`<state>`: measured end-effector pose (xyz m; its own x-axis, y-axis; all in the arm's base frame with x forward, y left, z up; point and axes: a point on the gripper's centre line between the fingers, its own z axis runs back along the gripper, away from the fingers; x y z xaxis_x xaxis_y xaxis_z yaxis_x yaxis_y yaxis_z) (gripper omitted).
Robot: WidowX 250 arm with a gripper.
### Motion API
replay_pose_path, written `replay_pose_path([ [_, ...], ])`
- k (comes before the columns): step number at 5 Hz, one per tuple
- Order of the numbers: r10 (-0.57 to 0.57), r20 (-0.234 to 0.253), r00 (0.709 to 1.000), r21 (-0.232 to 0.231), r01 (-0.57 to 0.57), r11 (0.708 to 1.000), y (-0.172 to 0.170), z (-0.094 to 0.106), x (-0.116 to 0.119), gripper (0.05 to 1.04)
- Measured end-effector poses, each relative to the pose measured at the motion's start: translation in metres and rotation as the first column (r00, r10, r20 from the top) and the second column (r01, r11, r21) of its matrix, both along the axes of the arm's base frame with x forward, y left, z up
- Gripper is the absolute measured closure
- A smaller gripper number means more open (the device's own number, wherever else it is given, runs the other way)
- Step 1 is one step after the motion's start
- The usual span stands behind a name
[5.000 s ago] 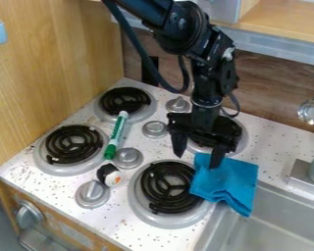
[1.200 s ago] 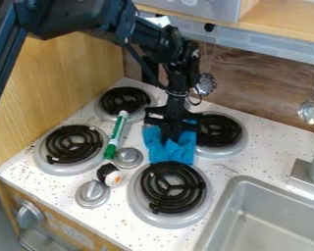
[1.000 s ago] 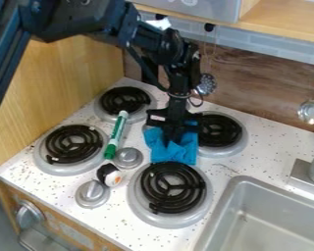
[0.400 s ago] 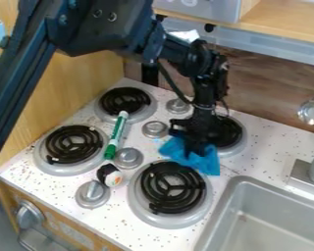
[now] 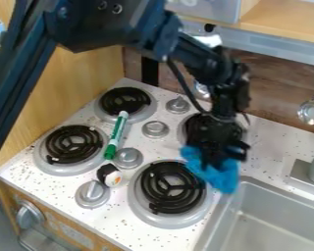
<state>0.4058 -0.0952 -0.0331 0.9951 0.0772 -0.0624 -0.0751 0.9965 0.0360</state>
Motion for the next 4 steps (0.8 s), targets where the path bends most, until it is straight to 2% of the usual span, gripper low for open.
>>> replay_pose_path([
  [2, -0.027, -0.008, 1.0, 0.004, 0.027, 1.0, -0.014, -0.002, -0.012, 0.989],
  [4, -0.009, 0.009, 1.0, 0.021, 0.009, 1.0, 0.0, 0.002, -0.013, 0.989],
])
